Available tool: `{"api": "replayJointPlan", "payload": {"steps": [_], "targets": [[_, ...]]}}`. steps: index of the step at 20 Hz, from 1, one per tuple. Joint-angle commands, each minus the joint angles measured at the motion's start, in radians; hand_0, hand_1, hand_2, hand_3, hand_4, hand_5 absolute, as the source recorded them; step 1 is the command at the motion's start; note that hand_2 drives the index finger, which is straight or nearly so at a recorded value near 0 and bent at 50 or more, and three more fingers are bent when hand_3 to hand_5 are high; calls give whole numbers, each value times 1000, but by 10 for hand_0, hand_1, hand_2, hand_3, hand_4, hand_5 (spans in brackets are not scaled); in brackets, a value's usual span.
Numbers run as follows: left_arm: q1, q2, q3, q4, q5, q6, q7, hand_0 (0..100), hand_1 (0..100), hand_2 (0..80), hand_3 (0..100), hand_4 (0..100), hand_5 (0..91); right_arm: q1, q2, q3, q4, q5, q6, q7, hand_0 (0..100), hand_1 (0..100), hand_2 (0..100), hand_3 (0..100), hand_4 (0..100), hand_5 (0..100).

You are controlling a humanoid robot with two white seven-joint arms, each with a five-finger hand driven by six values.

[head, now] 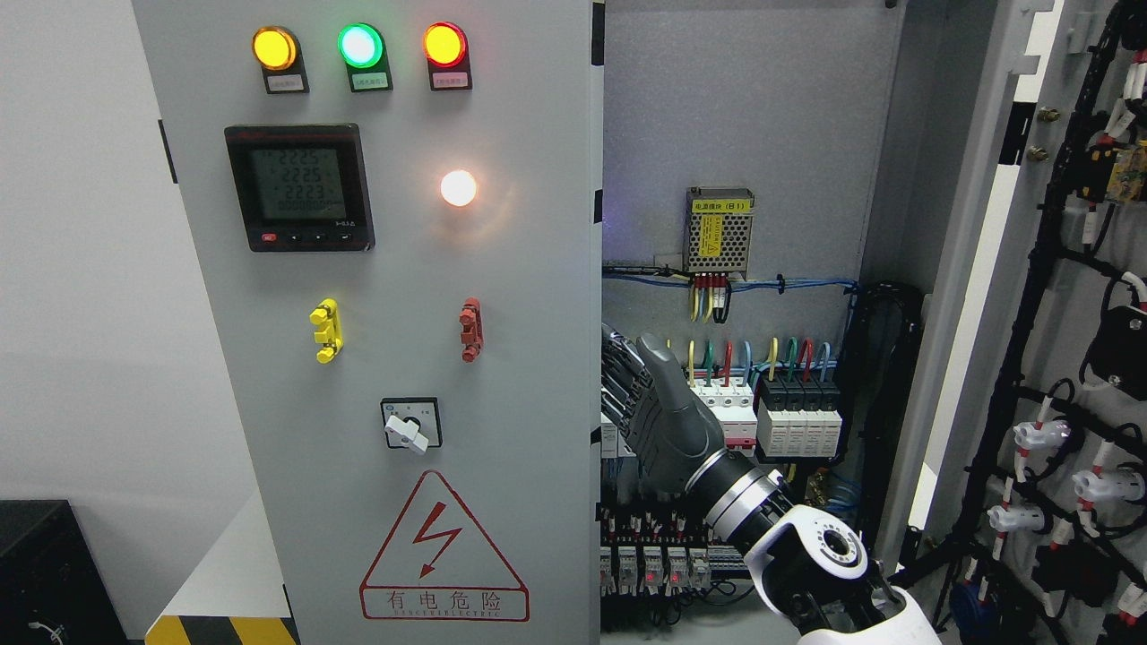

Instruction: Open door with both hands

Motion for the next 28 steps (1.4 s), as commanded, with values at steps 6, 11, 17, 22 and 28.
{"api": "replayJointPlan", "payload": {"steps": [6, 11, 17, 22, 28], "targets": [[29, -1, -1, -1, 0, 0, 0, 120, 556, 0, 0, 0, 0, -7, 1, -10, 19, -6, 4, 33, 73, 136, 0, 0, 0, 0], [29, -1, -1, -1, 0, 0, 0, 120, 556, 0, 0, 0, 0, -10, -1, -12, 29, -7, 4, 36, 73, 136, 0, 0, 0, 0], [29, -1, -1, -1, 0, 0, 0, 120, 556, 0, 0, 0, 0, -10, 1, -13, 31, -4, 6, 99, 73, 136, 0, 0, 0, 0], [29, -1, -1, -1, 0, 0, 0, 120, 556, 0, 0, 0, 0, -12, -1, -19, 33, -6, 6, 105, 73, 136, 0, 0, 0, 0], [29, -1, -1, -1, 0, 0, 0, 120, 556, 0, 0, 0, 0, -16, -1, -19, 43, -6, 9, 108, 73, 137, 0, 0, 0, 0]]}}
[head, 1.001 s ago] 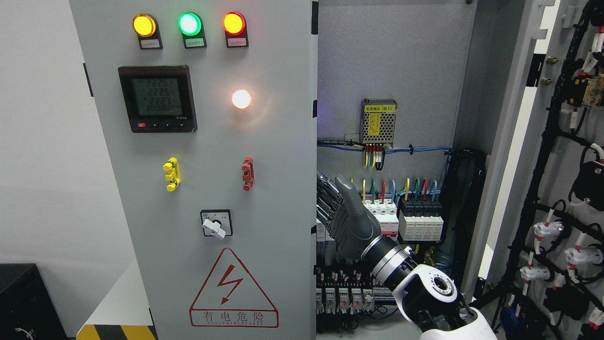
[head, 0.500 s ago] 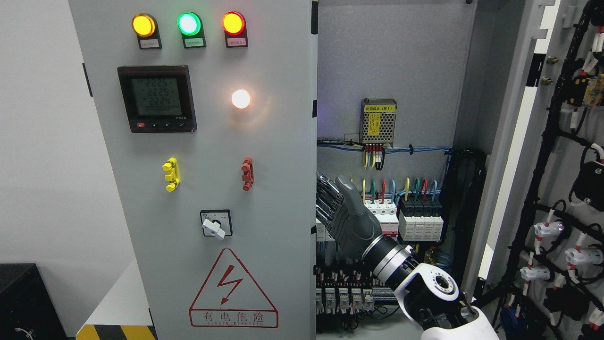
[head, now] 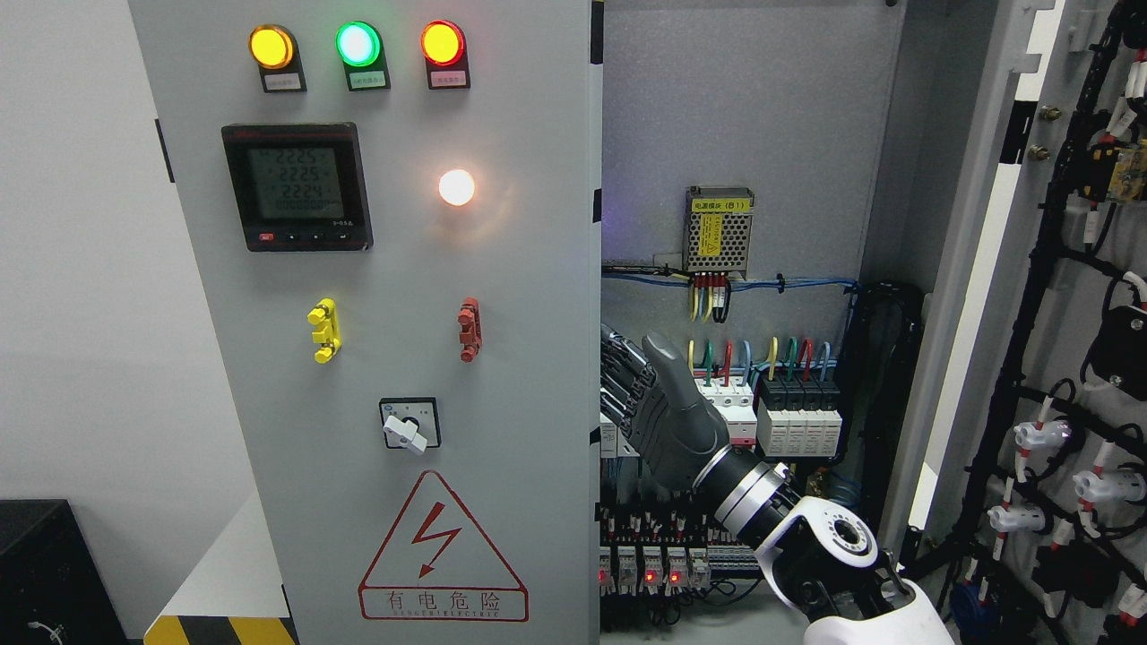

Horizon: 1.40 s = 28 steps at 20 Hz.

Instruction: Open door with both hands

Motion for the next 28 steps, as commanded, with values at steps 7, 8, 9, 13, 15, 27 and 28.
{"api": "replayJointPlan", "payload": {"steps": [7, 8, 9, 13, 15, 27, 28], "targets": [[29, 0, 0, 0, 0, 0, 0, 120, 556, 0, 0, 0, 0, -2, 0, 11, 14, 3, 18, 65, 73, 136, 0, 0, 0, 0], [29, 0, 0, 0, 0, 0, 0, 120, 556, 0, 0, 0, 0, -4, 0, 11, 17, 3, 18, 65, 73, 136, 0, 0, 0, 0], [29, 0, 0, 0, 0, 0, 0, 120, 556, 0, 0, 0, 0, -4, 0, 11, 18, 1, 18, 67, 73, 136, 0, 0, 0, 0], [29, 0, 0, 0, 0, 0, 0, 120, 556, 0, 0, 0, 0, -4, 0, 11, 17, 1, 18, 70, 73, 136, 0, 0, 0, 0], [29, 0, 0, 0, 0, 0, 0, 120, 556, 0, 0, 0, 0, -4, 0, 11, 17, 0, 18, 75, 73, 136, 0, 0, 0, 0], [29, 0, 0, 0, 0, 0, 0, 120, 556, 0, 0, 0, 0, -2, 0, 6, 12, 0, 24, 91, 73, 136, 0, 0, 0, 0], [29, 0, 0, 0, 0, 0, 0, 120, 556, 0, 0, 0, 0, -1, 0, 5, 9, -2, 24, 91, 73, 136, 0, 0, 0, 0]]}}
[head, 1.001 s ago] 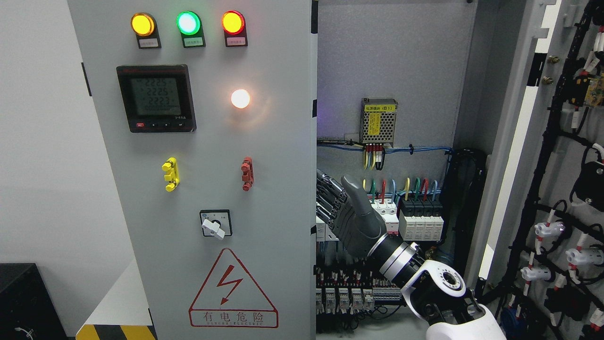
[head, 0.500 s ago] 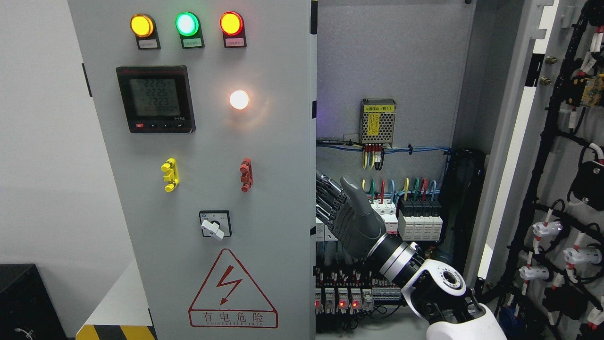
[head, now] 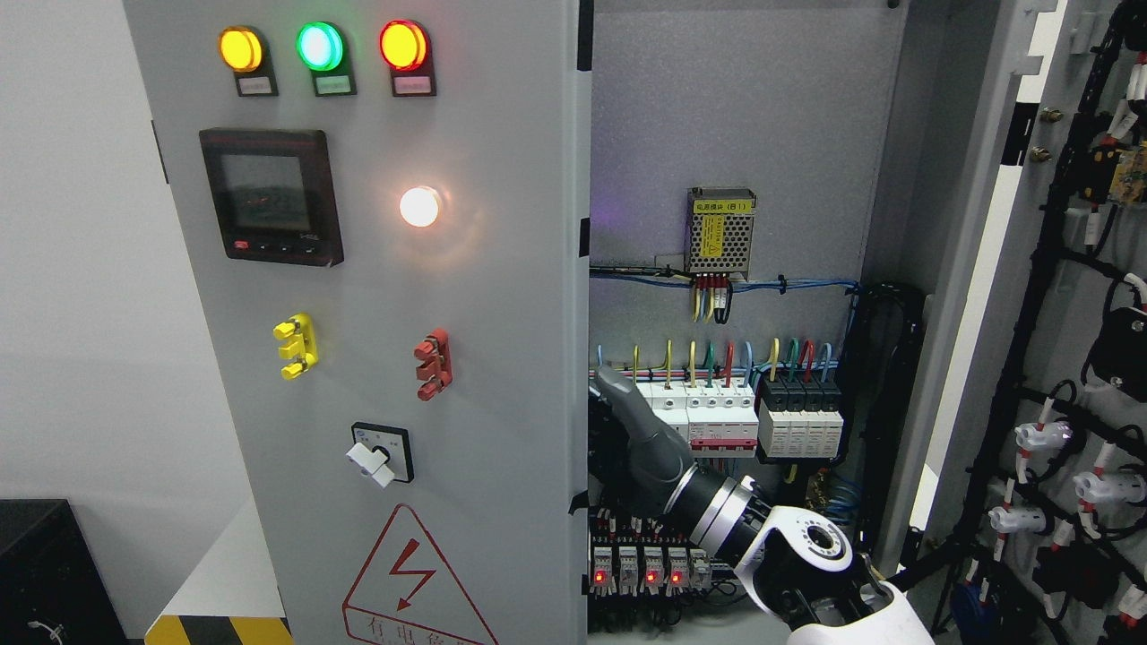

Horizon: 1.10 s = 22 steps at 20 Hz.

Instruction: Open door with both hands

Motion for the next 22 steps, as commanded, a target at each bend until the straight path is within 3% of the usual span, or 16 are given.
{"api": "replayJointPlan", "payload": {"steps": [1, 14, 22], "targets": [[29, 0, 0, 0, 0, -1, 0, 120, 556, 0, 0, 0, 0, 6, 0, -48, -4, -1, -3, -6, 73, 136, 0, 0, 0, 0], [29, 0, 0, 0, 0, -1, 0, 120, 556, 0, 0, 0, 0, 61, -23, -29, -79, -7, 0, -4, 73, 136, 0, 0, 0, 0], [29, 0, 0, 0, 0, -1, 0, 120, 556, 0, 0, 0, 0, 101, -48, 60, -148, -12, -1, 26, 73, 136, 0, 0, 0, 0]]}}
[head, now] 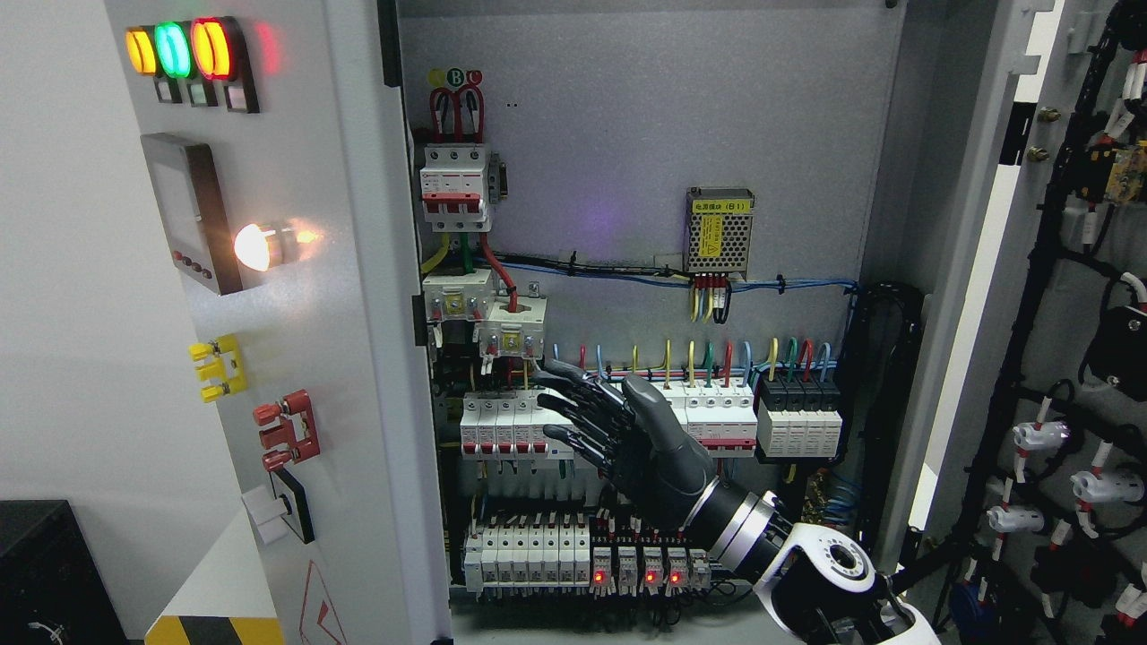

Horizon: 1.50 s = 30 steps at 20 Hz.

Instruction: Open door with both hands

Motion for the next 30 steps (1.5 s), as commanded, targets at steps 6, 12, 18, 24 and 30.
{"api": "replayJointPlan", "payload": {"steps": [6, 12, 18, 24, 30], "targets": [[29, 0, 2, 0, 2, -1, 0, 120, 556, 0, 0, 0, 0, 46, -52, 111, -80, -2, -3, 65, 73, 137, 0, 0, 0, 0], [29, -1, 0, 0, 0, -1, 0, 120, 556, 0, 0, 0, 0, 63, -74, 151, -95, -28, -4, 117, 73, 136, 0, 0, 0, 0], [28, -1, -3, 8, -11, -1, 0, 120, 556, 0, 0, 0, 0, 79, -80, 156, -117, -33, -4, 123, 73, 136, 0, 0, 0, 0], [26, -1, -18, 0, -34, 12, 34, 120, 556, 0, 0, 0, 0, 105, -88, 202, -184, -33, -4, 125, 73, 136, 0, 0, 0, 0], [28, 0, -8, -3, -31, 13, 60, 120, 556, 0, 0, 0, 0, 126, -98, 223, -227, -80, -3, 149, 73, 136, 0, 0, 0, 0]]}}
